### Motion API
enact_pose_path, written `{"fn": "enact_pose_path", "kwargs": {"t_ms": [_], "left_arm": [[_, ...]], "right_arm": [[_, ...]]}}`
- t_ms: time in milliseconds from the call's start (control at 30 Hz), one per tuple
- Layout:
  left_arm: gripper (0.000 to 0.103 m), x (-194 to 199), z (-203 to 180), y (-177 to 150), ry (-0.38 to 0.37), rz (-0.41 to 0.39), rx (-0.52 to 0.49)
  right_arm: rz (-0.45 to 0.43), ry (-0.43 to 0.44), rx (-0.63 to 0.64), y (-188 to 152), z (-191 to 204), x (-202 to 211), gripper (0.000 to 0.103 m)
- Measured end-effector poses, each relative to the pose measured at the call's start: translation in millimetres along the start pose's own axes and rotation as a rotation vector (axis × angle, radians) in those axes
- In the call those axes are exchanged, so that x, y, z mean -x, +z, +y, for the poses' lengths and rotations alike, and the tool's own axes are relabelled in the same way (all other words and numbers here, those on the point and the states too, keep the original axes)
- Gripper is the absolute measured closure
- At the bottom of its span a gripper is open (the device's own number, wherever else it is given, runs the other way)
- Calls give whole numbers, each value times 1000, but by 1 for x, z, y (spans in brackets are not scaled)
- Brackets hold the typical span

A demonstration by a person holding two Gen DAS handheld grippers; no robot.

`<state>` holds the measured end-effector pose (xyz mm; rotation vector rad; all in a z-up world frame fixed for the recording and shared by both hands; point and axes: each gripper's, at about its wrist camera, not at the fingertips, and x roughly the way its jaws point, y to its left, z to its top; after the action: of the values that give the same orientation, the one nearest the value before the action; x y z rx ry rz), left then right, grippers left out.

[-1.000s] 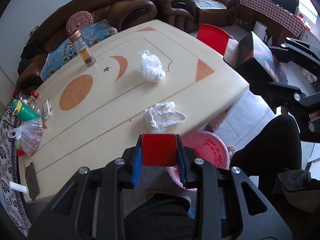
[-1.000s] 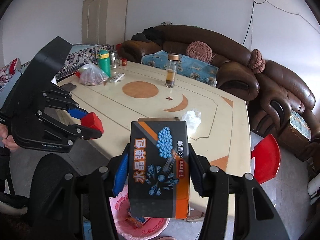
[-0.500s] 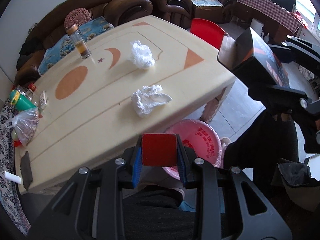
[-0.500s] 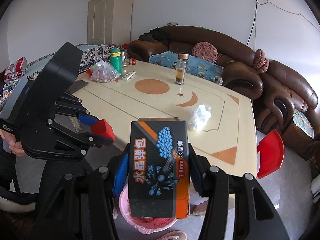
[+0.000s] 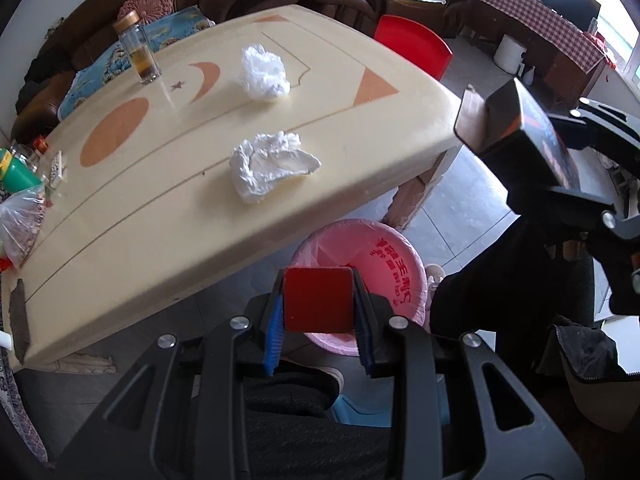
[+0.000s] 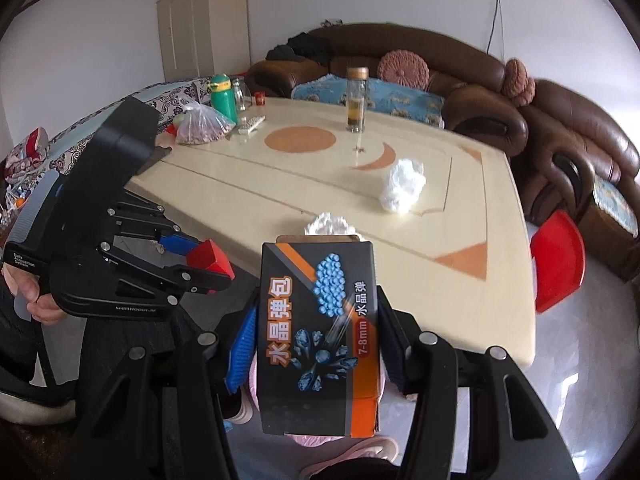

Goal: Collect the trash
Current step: 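Lift the red cube with the left tool while the right tool carries the black box toward the bin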

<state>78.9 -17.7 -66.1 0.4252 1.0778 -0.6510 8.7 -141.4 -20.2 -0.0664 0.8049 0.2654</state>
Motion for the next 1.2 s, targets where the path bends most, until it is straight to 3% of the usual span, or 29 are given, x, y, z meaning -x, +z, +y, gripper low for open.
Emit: {"fn": "enact_pose_path", "kwargs": {"t_ms": [367, 833, 1200], "left_arm": [[73, -43, -16, -3, -17, 43, -22], [73, -114, -30, -19, -73, 165, -17], [73, -178, -36, -37, -121, 272, 30]], "right_arm": [[67, 19, -58, -24, -15, -38, 51], [157, 44, -120, -60, -29, -87, 51], [265, 56, -199, -93, -46, -154, 51]]}}
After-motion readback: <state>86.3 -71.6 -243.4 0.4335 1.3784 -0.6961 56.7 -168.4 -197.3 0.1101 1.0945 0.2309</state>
